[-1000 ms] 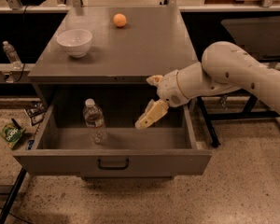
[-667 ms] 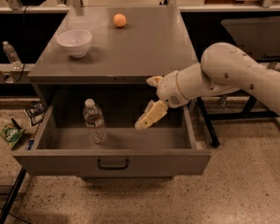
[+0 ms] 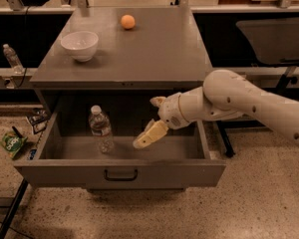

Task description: Pick water bottle from top drawer and place on counter

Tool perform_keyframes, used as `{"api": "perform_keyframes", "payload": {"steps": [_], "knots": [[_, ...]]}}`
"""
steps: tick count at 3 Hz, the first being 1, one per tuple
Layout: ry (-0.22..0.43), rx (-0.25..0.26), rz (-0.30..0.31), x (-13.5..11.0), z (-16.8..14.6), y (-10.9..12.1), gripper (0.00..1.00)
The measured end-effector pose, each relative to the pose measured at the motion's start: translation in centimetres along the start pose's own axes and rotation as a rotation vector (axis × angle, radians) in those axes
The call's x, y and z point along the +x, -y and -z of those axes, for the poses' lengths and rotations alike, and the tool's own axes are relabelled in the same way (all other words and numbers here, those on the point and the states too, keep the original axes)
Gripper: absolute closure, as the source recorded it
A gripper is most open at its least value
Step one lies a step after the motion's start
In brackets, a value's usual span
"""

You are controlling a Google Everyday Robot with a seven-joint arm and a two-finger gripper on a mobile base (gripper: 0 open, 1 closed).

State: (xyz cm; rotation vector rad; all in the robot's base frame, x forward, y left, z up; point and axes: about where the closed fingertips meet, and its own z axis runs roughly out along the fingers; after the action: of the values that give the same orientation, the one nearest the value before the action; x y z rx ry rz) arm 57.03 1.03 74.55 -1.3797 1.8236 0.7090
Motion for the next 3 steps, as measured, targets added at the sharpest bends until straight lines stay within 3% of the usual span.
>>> {"api": "perform_keyframes", "payload": {"steps": [2, 3], "knots": [[0.134, -0.040, -0.111, 0.1, -6.6, -0.5, 0.00], [0.184, -0.045, -0.082, -1.0, -8.6, -0.3, 0.00]]}}
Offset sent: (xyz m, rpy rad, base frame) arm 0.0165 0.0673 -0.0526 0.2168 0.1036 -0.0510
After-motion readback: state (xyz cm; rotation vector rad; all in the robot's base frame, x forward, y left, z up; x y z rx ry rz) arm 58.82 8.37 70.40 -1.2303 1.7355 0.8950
